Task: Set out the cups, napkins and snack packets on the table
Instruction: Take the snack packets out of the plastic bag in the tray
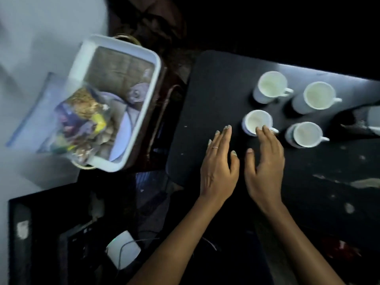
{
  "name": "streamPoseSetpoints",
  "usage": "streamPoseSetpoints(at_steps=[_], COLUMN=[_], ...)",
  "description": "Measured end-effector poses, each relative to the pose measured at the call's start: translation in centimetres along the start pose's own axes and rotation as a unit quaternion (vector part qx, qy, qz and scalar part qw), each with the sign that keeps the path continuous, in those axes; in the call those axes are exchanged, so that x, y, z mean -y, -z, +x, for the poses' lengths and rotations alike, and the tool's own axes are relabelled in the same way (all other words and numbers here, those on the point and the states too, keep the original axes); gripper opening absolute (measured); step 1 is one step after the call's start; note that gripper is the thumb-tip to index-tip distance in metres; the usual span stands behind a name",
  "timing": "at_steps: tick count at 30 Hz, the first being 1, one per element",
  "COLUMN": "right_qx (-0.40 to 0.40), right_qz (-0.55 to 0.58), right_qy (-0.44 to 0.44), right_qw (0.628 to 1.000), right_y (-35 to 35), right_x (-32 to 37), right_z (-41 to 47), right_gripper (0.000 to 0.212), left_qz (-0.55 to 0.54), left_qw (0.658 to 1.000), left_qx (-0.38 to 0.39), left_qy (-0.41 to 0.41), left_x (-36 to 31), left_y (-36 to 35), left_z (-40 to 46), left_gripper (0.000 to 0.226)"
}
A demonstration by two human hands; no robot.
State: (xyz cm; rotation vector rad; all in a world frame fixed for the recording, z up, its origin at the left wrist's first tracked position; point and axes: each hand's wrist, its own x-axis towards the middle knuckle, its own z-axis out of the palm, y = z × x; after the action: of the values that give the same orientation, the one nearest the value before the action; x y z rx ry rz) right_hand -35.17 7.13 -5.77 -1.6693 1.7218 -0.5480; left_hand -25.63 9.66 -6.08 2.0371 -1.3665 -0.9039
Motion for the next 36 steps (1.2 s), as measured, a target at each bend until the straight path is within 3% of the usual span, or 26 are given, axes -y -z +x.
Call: streamPoseSetpoints(at_steps=[11, 17, 22, 29, 36], right_qx=[0.118, 0.182, 0.260, 0.343, 0.326], right_qz=[-0.026, -0.047, -0.121, -0.294, -0.305], right_qy=[0.136, 0.262, 0.336, 0.326, 0.325], right_qw=[0.983, 0.947, 0.897, 0.830, 0.834], right_y=[-10.2, -16.2, -21.6, -25.6, -24.7], right_x=[14.9, 23.9, 29.0, 26.8, 24.1], right_z=[-0.9, -1.5, -1.6, -0.6, -1.3], right_gripper=[0.046, 0.041, 0.046, 0.065, 0.066], left_qz=[0.008, 0.026, 0.163, 0.177, 0.147], left_qw=[0.984, 0.966, 0.953, 0.957, 0.952], left_qx=[-0.149, -0.223, -0.161, -0.073, -0.211], left_qy=[0.095, 0.129, 0.197, 0.217, 0.168], left_x=[10.1, 14.5, 18.3, 20.6, 20.3], left_y=[14.6, 21.7, 25.6, 27.5, 30.3], left_z=[-1.6, -1.1, -0.2, -0.4, 0.5], left_gripper=[0.059, 0.059, 0.066, 0.069, 0.054])
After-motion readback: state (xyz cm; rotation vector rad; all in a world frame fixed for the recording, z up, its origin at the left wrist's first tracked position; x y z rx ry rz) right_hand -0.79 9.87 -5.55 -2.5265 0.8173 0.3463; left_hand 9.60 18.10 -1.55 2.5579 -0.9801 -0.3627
